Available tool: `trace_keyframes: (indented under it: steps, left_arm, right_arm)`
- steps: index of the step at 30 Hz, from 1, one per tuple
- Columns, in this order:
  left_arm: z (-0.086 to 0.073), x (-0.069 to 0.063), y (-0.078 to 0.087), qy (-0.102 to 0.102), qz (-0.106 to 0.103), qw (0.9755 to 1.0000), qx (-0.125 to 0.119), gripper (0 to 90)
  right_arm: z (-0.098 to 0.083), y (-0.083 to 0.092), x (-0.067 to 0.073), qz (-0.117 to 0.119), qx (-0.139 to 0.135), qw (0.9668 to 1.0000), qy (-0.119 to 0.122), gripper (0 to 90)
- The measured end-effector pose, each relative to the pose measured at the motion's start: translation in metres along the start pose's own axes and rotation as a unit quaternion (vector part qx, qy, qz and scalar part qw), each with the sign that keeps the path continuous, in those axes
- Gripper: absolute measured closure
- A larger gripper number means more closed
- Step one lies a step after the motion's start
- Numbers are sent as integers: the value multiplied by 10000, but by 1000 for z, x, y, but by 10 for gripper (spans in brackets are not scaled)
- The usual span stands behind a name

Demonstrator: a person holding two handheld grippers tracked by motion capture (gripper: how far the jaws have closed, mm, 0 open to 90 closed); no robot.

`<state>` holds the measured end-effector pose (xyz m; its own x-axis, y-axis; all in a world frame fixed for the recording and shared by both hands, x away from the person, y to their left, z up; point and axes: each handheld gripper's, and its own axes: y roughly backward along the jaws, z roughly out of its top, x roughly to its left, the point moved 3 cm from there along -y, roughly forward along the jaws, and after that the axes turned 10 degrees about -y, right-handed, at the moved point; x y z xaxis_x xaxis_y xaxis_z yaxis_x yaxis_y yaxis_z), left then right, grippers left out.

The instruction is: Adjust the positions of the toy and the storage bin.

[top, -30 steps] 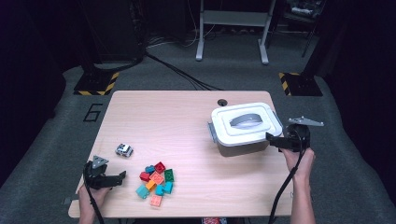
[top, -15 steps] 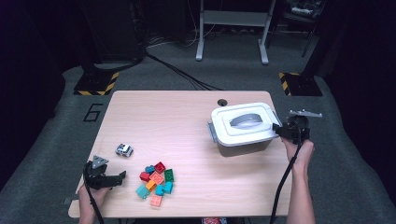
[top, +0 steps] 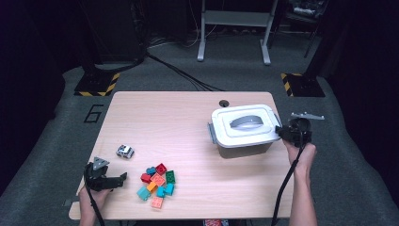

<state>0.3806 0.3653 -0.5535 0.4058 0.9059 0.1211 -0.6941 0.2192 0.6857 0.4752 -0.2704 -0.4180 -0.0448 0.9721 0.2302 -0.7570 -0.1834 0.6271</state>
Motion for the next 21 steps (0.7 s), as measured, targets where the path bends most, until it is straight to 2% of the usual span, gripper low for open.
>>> trace_keyframes:
  steps: [21]
  left_arm:
    - [0, 0, 0, -16, -13, 10000, 10, 0]
  right_arm:
    - [-28, 17, 37, 260, 84, 9992, 291, 627]
